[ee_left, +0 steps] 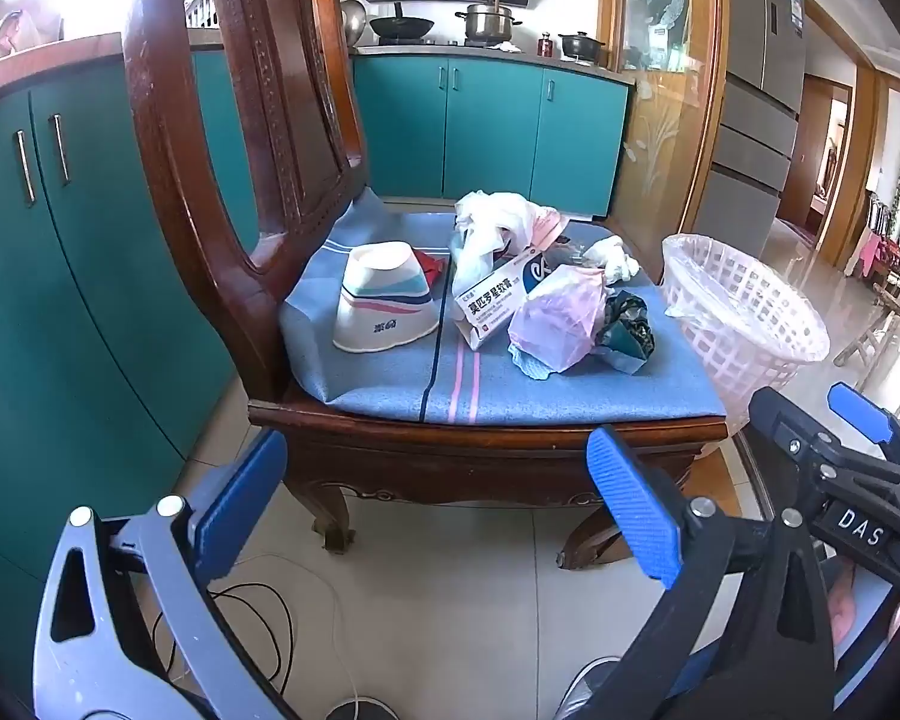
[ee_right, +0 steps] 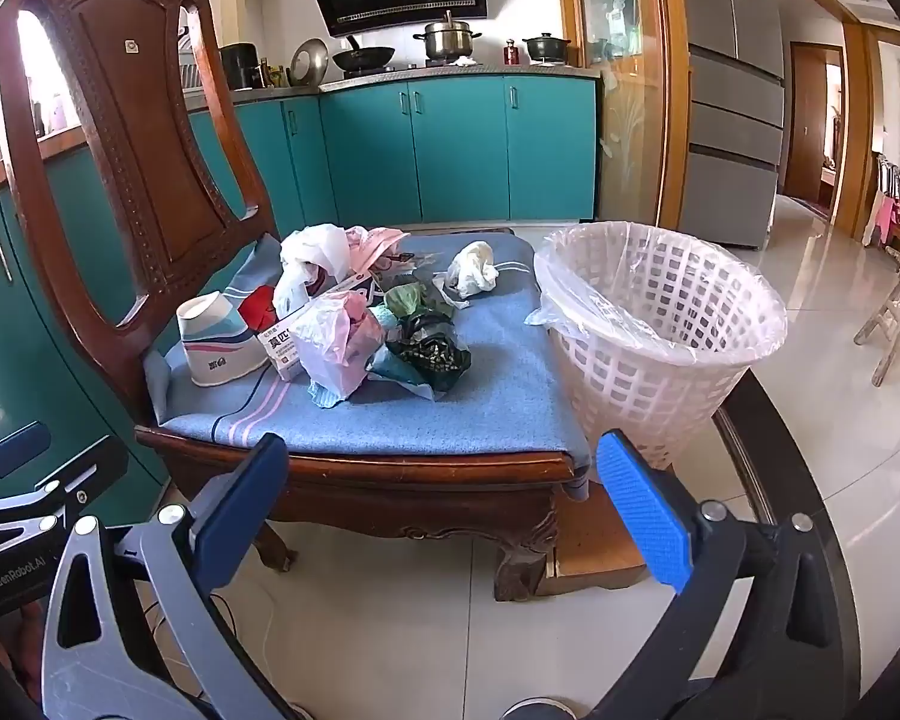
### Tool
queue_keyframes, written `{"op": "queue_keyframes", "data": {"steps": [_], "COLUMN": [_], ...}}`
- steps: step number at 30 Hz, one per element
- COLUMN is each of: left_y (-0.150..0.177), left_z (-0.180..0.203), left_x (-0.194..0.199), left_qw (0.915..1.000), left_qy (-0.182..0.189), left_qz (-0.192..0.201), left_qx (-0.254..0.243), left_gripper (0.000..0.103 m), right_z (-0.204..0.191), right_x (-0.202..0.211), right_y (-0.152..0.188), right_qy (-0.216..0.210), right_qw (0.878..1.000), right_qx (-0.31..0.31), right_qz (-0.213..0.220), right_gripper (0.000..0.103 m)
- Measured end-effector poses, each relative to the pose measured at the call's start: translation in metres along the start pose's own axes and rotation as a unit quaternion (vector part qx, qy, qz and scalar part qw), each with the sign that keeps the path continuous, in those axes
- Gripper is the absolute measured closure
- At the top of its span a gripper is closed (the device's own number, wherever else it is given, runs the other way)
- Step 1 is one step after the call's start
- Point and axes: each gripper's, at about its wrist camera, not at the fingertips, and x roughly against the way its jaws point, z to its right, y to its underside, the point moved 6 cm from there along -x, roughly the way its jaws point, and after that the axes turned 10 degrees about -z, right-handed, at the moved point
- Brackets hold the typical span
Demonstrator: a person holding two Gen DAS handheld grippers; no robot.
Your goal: Collect trash
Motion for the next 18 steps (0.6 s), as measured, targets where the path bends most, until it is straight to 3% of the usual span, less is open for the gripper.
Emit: {"op": "queue_keyframes", "data": {"steps": [18], "left_y": [0.0023], "left_z": [0.0027], "left_x": [-0.0002], "left_qw": [1.0], "left_qy": [-0.001], "left_qz": [0.0], "left_qx": [-0.004], "left_gripper": [0.003], "right_z": [0.0032], "right_x": [-0.0006], "right_y": [-0.0008], "right_qy": [0.0], "right_qw": [1.0], "right_qx": [-0.002], "right_qz": [0.002], "right_gripper": [0.003]}}
